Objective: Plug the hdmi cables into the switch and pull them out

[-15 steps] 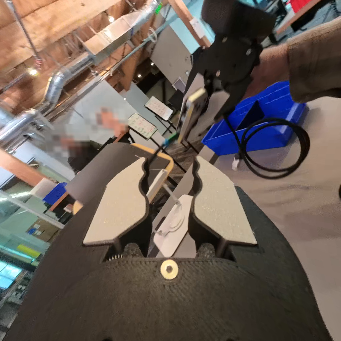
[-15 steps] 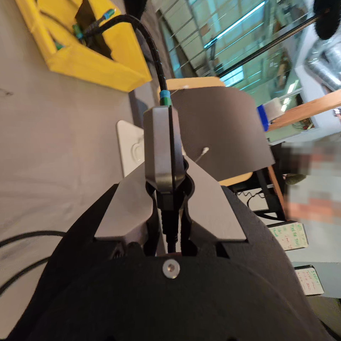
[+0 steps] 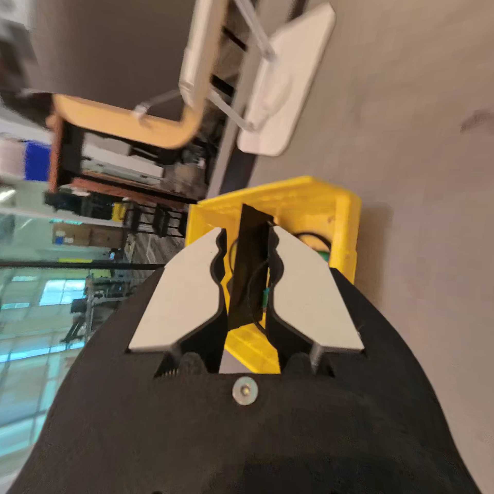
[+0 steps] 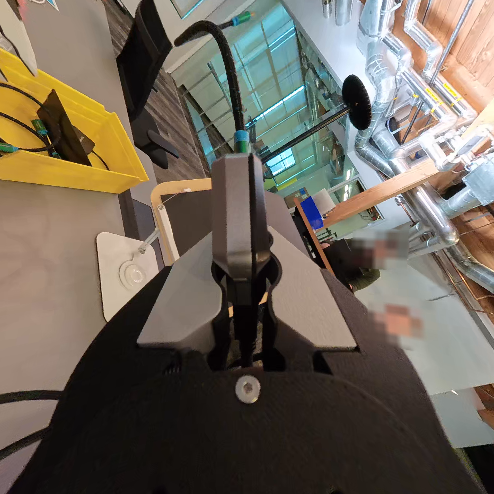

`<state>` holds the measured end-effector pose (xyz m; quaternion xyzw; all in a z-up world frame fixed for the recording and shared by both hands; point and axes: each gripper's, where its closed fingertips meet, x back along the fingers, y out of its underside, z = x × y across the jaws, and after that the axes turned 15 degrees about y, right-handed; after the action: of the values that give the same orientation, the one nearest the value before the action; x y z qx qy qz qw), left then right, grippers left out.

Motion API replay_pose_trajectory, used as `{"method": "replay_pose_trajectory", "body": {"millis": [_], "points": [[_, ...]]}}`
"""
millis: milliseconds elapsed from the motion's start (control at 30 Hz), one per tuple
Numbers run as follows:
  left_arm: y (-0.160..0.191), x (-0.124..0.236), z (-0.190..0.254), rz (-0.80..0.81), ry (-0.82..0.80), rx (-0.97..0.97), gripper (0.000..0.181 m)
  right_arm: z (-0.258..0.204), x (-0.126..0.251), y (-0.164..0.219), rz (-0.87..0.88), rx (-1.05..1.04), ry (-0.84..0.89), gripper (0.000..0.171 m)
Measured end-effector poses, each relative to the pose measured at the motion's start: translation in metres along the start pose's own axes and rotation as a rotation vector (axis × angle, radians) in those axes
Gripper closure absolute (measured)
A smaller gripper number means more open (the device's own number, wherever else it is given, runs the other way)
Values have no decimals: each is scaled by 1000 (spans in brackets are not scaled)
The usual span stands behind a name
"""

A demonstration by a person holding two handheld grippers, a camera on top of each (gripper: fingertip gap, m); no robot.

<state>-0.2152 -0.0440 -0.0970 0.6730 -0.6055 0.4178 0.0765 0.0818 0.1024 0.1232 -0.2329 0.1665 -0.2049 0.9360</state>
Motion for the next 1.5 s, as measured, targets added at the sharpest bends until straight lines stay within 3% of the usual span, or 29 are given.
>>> {"method": "replay_pose_trajectory", "body": {"millis": [167,367,467,600,733,833,1167,1367,1500], "points": [[48,-46,13,-106,292,-116,146,-38,-12,14,-21,-34,-81,152],[72,-90,16,-207,497,-310,147,-75,-14,43,-84,-50,-179,152],[88,-110,14,-294,522,-427,148,-86,-10,52,-101,-63,-209,152],[108,-133,17,-400,511,-596,151,-91,-6,59,-114,-72,-215,152],[117,-143,13,-422,449,-642,171,-89,-1,60,-114,-71,-212,152],[116,-144,10,-401,382,-644,172,-86,1,59,-110,-77,-206,152],[94,-95,-44,-290,102,-470,175,-82,6,65,-141,-98,-185,152],[94,-77,-59,-320,46,-461,175,-81,7,64,-157,-92,-178,152],[85,-63,-82,-333,-91,-495,176,-81,8,65,-164,-94,-173,152]]}}
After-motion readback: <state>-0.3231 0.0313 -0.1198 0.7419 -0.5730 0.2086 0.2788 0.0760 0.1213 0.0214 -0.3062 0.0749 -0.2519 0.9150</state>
